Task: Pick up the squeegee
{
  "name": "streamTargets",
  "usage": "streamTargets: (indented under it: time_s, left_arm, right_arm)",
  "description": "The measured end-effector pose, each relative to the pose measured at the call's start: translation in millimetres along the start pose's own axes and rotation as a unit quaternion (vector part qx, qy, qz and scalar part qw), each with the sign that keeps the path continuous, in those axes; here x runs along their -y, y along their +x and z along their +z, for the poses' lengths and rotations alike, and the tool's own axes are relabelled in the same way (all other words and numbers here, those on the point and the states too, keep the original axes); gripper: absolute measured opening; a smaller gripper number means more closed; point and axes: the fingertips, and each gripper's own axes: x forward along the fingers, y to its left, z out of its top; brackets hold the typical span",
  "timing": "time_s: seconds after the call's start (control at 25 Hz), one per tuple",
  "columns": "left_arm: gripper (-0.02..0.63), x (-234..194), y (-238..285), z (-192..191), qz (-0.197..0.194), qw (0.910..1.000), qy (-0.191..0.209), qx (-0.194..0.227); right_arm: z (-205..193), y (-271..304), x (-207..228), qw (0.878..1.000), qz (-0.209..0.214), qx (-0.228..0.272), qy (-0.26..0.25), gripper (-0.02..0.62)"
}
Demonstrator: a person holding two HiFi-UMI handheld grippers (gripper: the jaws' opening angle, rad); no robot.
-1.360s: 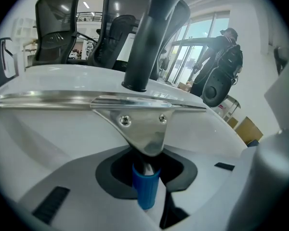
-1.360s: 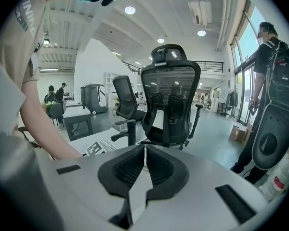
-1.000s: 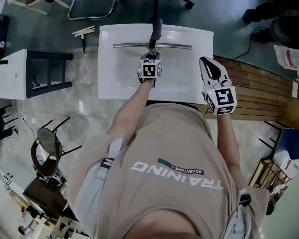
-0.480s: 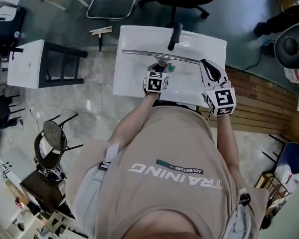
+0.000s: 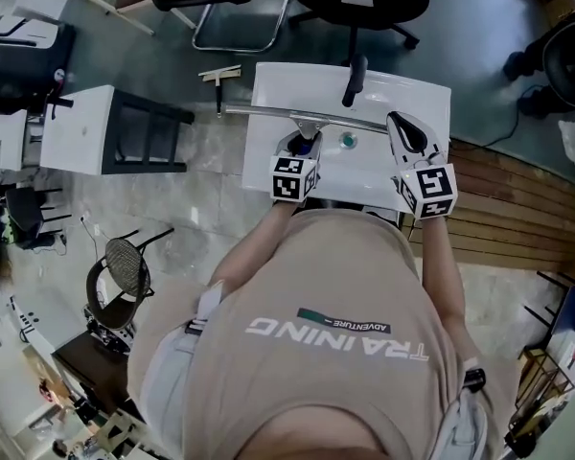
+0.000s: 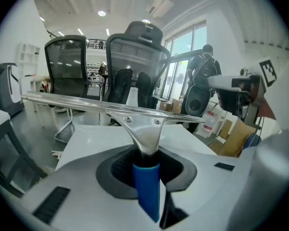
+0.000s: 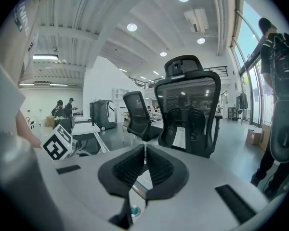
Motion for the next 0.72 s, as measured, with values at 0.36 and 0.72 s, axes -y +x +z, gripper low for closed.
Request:
streamTargets:
  time_s: [0.36,0.72]
  left_arm:
    - [0.098,-20.6,-17.1,74.8,0.021,0.9971,0.019,0.071]
    - [0.098,-28.9,-19.8,176.3,0.036,0.9868,0.03,0.155]
  right_arm:
    - [37.8,-5.7,18.5,0.999,-0.004,0.043,-0.014,0.037]
    - [77.3,0.8,31.6,0.997,0.034,0.062,-0.041,0.037]
